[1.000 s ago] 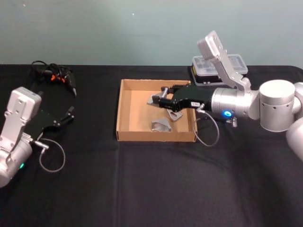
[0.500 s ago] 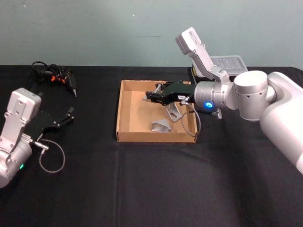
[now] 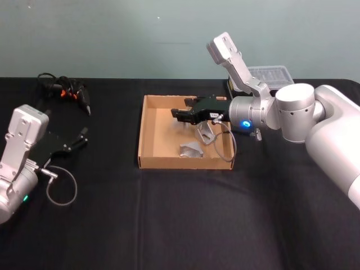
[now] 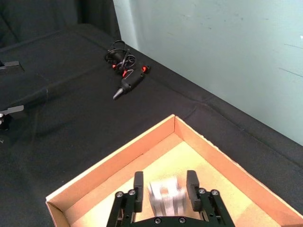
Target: Use one hand to pick up the angle iron from the table and place it into the box.
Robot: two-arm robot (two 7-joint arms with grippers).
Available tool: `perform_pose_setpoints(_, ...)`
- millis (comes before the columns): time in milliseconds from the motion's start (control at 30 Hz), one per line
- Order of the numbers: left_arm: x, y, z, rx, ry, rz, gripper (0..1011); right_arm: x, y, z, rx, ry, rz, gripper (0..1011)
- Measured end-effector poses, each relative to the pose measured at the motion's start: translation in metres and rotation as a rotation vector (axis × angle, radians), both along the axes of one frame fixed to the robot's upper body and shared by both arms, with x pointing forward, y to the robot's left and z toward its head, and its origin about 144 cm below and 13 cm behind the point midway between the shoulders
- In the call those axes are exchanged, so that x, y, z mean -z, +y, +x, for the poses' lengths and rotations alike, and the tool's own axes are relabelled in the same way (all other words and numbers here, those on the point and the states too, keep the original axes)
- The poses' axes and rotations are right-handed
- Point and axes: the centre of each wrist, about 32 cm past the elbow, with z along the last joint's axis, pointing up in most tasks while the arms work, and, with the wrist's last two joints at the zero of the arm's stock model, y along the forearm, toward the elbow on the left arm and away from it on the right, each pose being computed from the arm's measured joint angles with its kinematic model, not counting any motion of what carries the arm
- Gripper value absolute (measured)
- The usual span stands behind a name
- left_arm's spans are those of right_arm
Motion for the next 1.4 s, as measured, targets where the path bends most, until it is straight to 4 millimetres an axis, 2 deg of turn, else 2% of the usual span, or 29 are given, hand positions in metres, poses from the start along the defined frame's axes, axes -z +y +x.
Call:
perform_pose_setpoints(67,0.0,0.0,0.0,0.0,0.0,0.0,1011,0.0,0.0,0.0,-0.001,-0.001,0.0,624)
perform_pose_setpoints(167,0.0,0.0,0.0,0.0,0.0,0.0,1011,0.0,0.0,0.0,-0.001,-0.001,0.0,682)
perform_pose_setpoints(200,0.0,0.0,0.0,0.0,0.0,0.0,1011,0.0,0.0,0.0,-0.002,-0.002,0.0,738)
perform_pose_setpoints(300,0.0,0.0,0.0,0.0,0.0,0.0,1011,0.0,0.0,-0.001,-0.002,-0.002,-0.001,794)
perform_pose_setpoints(433,0.0,0.0,0.0,0.0,0.0,0.0,1011,0.0,0.0,-0.001,-0.002,-0.002,-0.001,944)
perform_pose_setpoints(533,0.0,0.0,0.0,0.0,0.0,0.0,1012,0.0,0.0,-0.001,-0.003,-0.002,-0.001,994)
perform_pose_setpoints(1033,0.0,0.0,0.0,0.0,0.0,0.0,1011,0.0,0.0,-0.001,-0.003,-0.002,-0.002,1000)
perform_pose_setpoints(1400,0.0,0.0,0.0,0.0,0.0,0.0,1011,0.011,-0.009,-0.026,0.032,-0.08,0.021,1000)
